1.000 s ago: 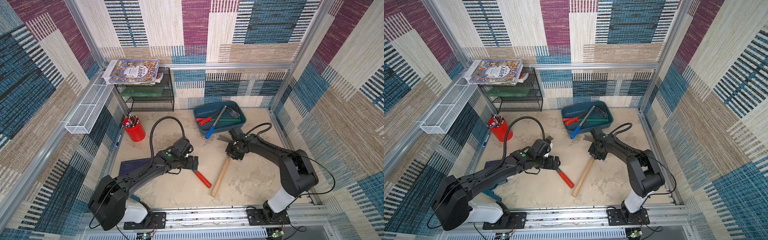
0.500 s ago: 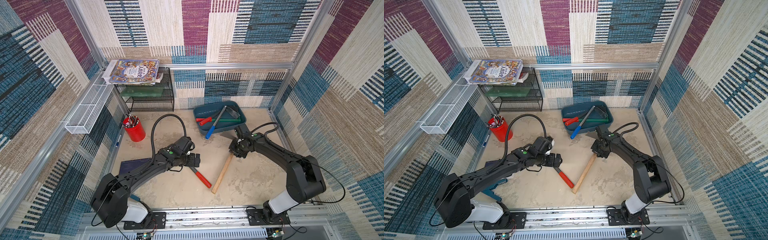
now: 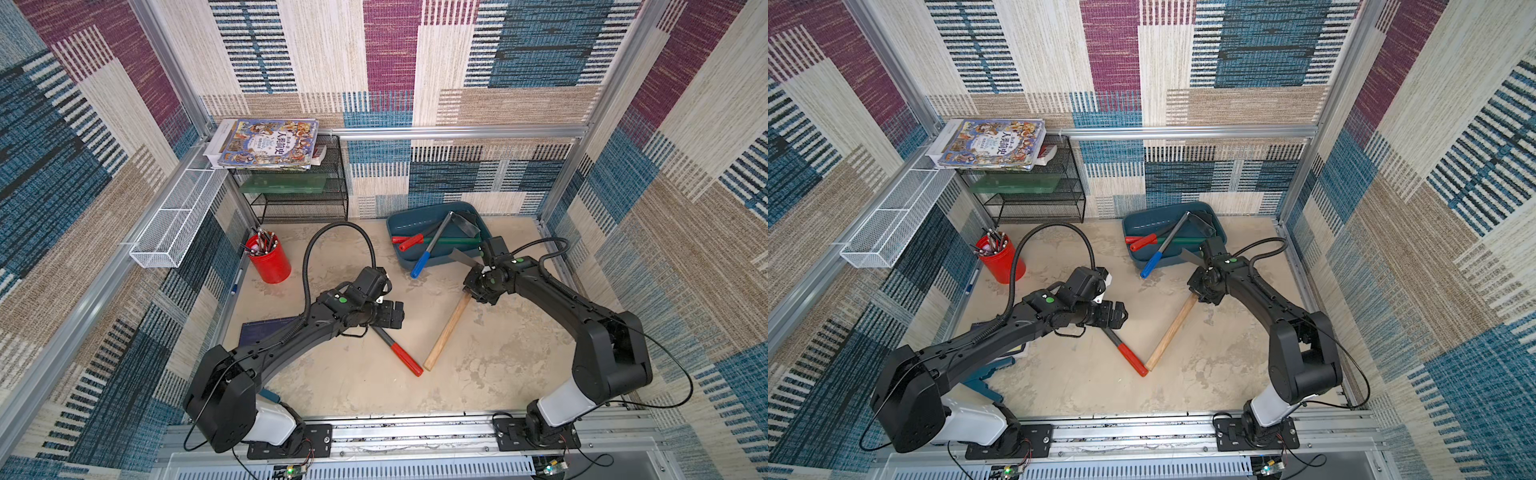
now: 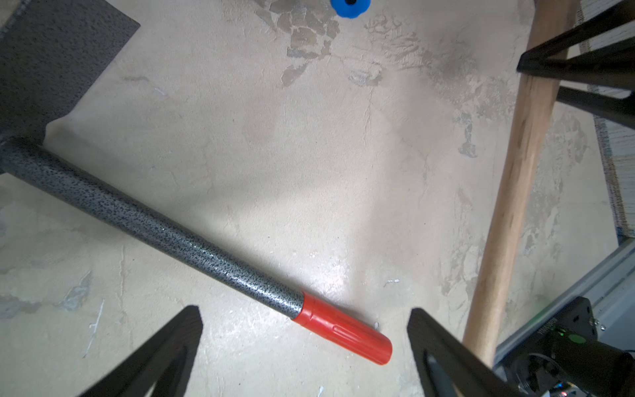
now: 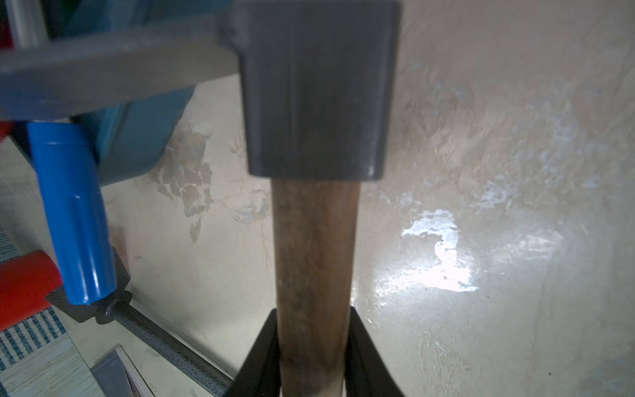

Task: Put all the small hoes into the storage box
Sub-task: Pick up the hoe from the center of the board.

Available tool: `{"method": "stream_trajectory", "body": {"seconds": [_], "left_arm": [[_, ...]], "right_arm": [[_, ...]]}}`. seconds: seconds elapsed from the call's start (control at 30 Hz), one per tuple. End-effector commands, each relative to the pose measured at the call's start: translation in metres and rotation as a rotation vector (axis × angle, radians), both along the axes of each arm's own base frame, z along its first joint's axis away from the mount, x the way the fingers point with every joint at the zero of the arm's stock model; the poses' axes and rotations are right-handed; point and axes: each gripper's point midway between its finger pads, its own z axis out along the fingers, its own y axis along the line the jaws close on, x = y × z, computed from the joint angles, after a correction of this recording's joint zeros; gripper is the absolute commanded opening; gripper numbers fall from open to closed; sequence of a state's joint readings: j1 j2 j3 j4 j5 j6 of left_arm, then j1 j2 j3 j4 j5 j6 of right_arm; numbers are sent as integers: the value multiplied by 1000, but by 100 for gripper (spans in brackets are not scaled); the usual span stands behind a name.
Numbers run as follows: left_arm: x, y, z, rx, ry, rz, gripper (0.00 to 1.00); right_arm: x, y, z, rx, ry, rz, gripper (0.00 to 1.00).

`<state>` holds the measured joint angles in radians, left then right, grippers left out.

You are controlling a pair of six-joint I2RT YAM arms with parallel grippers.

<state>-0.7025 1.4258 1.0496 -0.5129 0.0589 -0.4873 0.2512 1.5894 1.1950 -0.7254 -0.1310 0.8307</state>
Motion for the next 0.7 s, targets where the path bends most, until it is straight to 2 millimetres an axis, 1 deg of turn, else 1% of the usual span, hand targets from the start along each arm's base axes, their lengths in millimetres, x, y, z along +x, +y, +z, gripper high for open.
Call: {"method": "stream_trajectory", "body": {"seconds": [0.0, 0.23, 0.43, 0.67], "left_arm": [[-4, 4, 0, 17, 3, -11, 97], [-7, 7, 1, 19, 6, -3, 97], [-9, 11, 1, 35, 4, -4, 97], [-10, 12, 2, 39, 5, -4, 97]], "right_arm": [[18, 0, 17, 20, -65, 10, 0], [47, -9, 37, 80, -115, -20, 0], [71, -14, 46, 101, -131, -27, 0], [100, -14, 54, 143, -151, -35, 0]]}}
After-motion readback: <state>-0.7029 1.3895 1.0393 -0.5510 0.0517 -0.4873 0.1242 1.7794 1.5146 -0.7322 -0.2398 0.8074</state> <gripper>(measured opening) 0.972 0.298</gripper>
